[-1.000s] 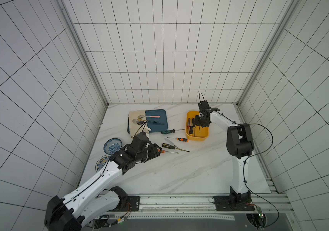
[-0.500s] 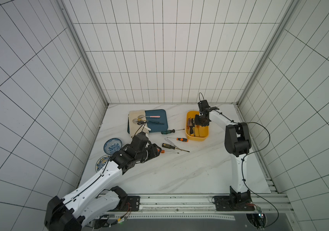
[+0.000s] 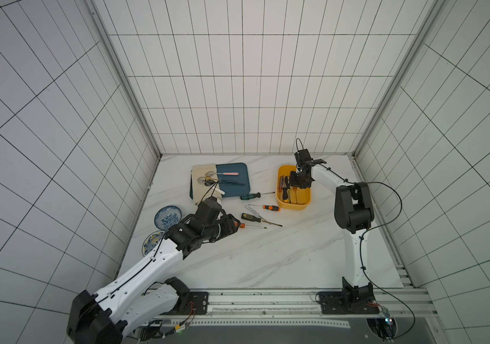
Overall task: Put the screwdriver on the desktop into the storage box
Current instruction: Place the screwdriver in the storage box, then pick up the screwdriver from the center of the board.
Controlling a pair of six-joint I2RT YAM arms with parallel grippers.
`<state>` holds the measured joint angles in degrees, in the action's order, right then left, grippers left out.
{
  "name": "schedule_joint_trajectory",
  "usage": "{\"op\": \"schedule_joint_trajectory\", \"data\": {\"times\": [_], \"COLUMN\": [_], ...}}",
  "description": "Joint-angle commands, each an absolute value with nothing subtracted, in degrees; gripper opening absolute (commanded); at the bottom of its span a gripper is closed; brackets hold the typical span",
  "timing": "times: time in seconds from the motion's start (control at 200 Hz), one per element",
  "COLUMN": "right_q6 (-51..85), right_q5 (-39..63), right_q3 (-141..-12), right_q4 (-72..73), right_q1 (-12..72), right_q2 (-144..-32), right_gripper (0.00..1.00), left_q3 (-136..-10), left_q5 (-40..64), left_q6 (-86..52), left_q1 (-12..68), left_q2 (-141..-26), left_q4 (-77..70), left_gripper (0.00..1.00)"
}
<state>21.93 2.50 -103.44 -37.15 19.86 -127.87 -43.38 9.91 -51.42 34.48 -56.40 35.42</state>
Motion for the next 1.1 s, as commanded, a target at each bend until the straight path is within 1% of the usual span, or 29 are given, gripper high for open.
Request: {"op": "schedule_joint_trajectory", "data": {"times": [0.0, 0.22, 0.52, 0.71, 0.909, 1.094], "right_q6": [22.7, 23.6, 23.5, 23.8, 26.1, 28.5], "right_q5": [3.0, 5.0, 6.0, 5.7, 6.1, 5.6], "right_q3": [-102.3, -99.7, -93.3, -86.0, -74.5, -64.4], "right_q4": [-37.5, -36.8, -35.9, -35.9, -34.1, -32.3], "right_q1": [19.4, 19.4, 19.9, 21.6, 24.4, 26.7], "right_q2": [-126.5, -124.1, -113.4, -102.2, -89.7, -79.0], "right_gripper": [0.34, 0.35, 0.36, 0.37, 0.38, 0.38], "left_q3": [-42.9, -42.7, -43.8, -46.7, -51.2, -53.8], "left_q5": [9.6, 9.5, 6.5, 5.8, 3.4, 1.6], "left_q6": [-51.4, -51.6, -52.6, -54.3, -57.4, -59.1], "left_q1": [34.3, 34.3, 34.1, 33.6, 33.3, 32.4], "left_q2": [-56.1, -55.7, -58.7, -65.0, -72.6, -77.5], "left_q4": [35.3, 35.3, 36.7, 38.2, 41.4, 41.2], "left_gripper": [0.6, 0.6, 0.6, 0.6, 0.6, 0.6]}}
